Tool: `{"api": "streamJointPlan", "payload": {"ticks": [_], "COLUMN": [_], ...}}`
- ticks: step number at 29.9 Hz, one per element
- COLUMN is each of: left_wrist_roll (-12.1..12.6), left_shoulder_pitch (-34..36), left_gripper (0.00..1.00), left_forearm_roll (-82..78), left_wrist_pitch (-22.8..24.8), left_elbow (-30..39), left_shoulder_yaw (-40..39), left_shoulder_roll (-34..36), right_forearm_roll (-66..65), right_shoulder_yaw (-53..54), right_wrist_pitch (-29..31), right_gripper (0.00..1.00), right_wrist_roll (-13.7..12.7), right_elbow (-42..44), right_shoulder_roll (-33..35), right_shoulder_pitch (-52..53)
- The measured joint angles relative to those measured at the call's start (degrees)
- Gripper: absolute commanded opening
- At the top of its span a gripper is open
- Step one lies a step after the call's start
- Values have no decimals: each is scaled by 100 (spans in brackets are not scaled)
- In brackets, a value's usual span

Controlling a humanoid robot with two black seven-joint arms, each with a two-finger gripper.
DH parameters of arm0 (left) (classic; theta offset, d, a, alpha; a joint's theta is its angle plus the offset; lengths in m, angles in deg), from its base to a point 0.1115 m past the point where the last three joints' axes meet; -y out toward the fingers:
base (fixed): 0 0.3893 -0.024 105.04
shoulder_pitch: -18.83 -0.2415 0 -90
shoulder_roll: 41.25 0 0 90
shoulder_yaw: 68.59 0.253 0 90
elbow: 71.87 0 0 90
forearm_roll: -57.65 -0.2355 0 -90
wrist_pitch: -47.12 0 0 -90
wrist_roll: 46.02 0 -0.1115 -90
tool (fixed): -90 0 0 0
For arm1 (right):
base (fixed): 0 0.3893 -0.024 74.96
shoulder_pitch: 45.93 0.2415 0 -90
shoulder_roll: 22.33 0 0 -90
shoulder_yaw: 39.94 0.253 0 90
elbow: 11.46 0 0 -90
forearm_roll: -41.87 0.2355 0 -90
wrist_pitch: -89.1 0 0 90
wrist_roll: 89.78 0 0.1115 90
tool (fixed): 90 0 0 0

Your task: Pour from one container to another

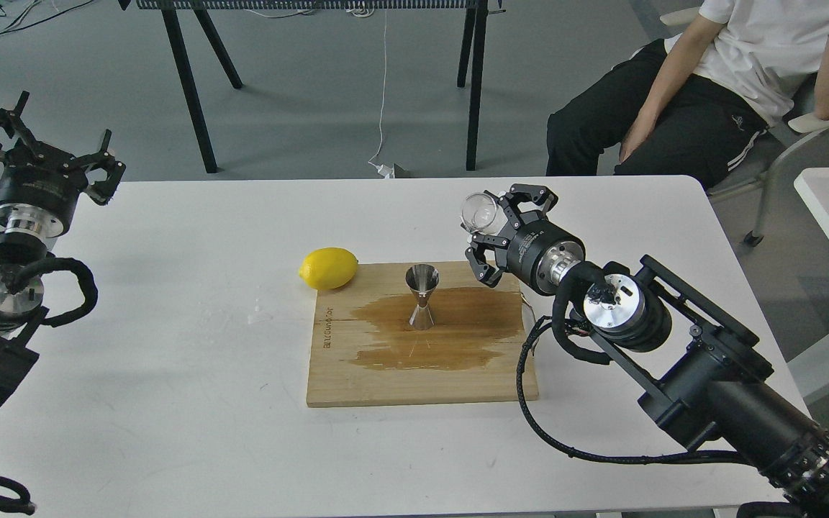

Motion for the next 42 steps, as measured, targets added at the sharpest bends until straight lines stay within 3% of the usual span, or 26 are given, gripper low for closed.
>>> {"api": "streamJointPlan", "payload": {"ticks": [42], "left_wrist_roll": [-18], "left_shoulder_pitch": [-60], "left_gripper": [100], "left_forearm_roll": [5], "left_wrist_pitch": [0], "left_elbow": [-8], "left_shoulder_yaw": [-9], "left_shoulder_roll": [117], "right_forearm_roll": [-2041], "right_shoulder_yaw": [-1174], "right_wrist_pitch": [8], "right_gripper": [39], "right_wrist_roll": [-43], "right_elbow": [-14], "right_shoulder_roll": [-267], "right_shoulder_pitch": [274]}}
